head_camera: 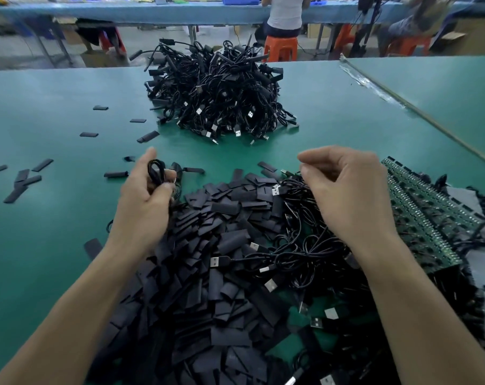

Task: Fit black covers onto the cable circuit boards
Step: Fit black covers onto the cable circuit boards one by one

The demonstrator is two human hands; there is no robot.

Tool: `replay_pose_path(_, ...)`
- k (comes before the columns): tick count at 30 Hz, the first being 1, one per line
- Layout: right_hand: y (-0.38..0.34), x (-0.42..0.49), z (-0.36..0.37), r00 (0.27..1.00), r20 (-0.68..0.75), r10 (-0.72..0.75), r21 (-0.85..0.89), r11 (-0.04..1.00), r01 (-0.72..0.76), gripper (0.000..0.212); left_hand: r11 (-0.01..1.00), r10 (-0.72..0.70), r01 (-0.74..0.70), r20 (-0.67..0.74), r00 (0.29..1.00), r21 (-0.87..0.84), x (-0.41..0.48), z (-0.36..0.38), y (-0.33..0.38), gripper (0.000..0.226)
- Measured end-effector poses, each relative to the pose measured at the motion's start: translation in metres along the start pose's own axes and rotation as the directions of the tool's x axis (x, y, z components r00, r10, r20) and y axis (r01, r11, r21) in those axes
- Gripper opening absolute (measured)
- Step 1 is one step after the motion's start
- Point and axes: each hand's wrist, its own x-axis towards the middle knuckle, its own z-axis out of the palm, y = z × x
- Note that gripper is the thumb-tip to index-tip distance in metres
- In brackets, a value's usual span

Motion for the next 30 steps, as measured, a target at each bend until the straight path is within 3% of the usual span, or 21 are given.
replay_pose_path(3, 0.001, 0.001, -0.008, 0.999, -0.024, -0.026, -0.42, 0.907, 0.014, 0.025, 0.942, 0.014, -0.023, 0.03, 0.999, 0.336, -0.001, -0.005, -0.009, 0.069)
replay_pose_path(5, 0.0, 0.002, -0.013, 0.996, 0.03, 0.08, -0.59, 0.806, -0.047, 0.03, 0.751, 0.107, -0.106, 0.038, 0.994, 0.651, -0.005, -0.008, -0.013, 0.067)
replay_pose_path(6, -0.001, 0.002, -0.014, 0.987, 0.061, 0.146, -0.642, 0.763, -0.073, 0.032, 0.677, 0.122, -0.122, 0.053, 0.991, 0.726, -0.006, -0.008, -0.015, 0.065)
replay_pose_path(9, 0.001, -0.001, -0.012, 0.969, 0.109, 0.223, -0.734, 0.676, -0.073, 0.03, 0.645, 0.115, -0.138, 0.083, 0.99, 0.751, -0.008, -0.007, -0.015, 0.049)
replay_pose_path(11, 0.001, -0.001, -0.011, 0.972, 0.103, 0.209, -0.733, 0.677, -0.068, 0.033, 0.626, 0.116, -0.15, 0.099, 0.988, 0.765, -0.009, -0.004, -0.017, 0.042)
replay_pose_path(15, 0.0, 0.001, -0.013, 0.995, 0.069, 0.073, -0.594, 0.805, -0.018, 0.037, 0.62, 0.132, -0.158, 0.096, 0.987, 0.769, -0.013, 0.0, -0.019, 0.054)
replay_pose_path(19, -0.006, 0.001, -0.01, 0.989, 0.137, -0.051, -0.092, 0.994, 0.064, 0.033, 0.659, 0.259, -0.19, 0.017, 0.966, 0.727, -0.015, 0.003, -0.008, 0.042)
replay_pose_path(22, -0.012, -0.002, -0.002, 0.991, 0.12, -0.055, 0.153, 0.988, 0.036, 0.041, 0.782, 0.341, -0.299, 0.027, 0.94, 0.546, -0.022, 0.012, 0.011, 0.024)
replay_pose_path(25, -0.017, -0.009, 0.011, 0.987, 0.153, -0.045, 0.261, 0.965, 0.004, 0.031, 0.93, 0.29, -0.328, 0.217, 0.932, 0.168, -0.042, 0.026, 0.036, 0.027)
replay_pose_path(27, -0.02, -0.013, 0.018, 0.981, 0.191, -0.029, 0.367, 0.929, -0.044, 0.025, 0.947, 0.309, -0.322, 0.331, 0.892, -0.015, -0.054, 0.036, 0.045, 0.026)
replay_pose_path(30, -0.023, -0.018, 0.025, 0.96, 0.28, -0.023, 0.539, 0.831, -0.138, 0.024, 0.946, 0.309, -0.251, 0.332, 0.891, -0.206, -0.061, 0.044, 0.05, 0.02)
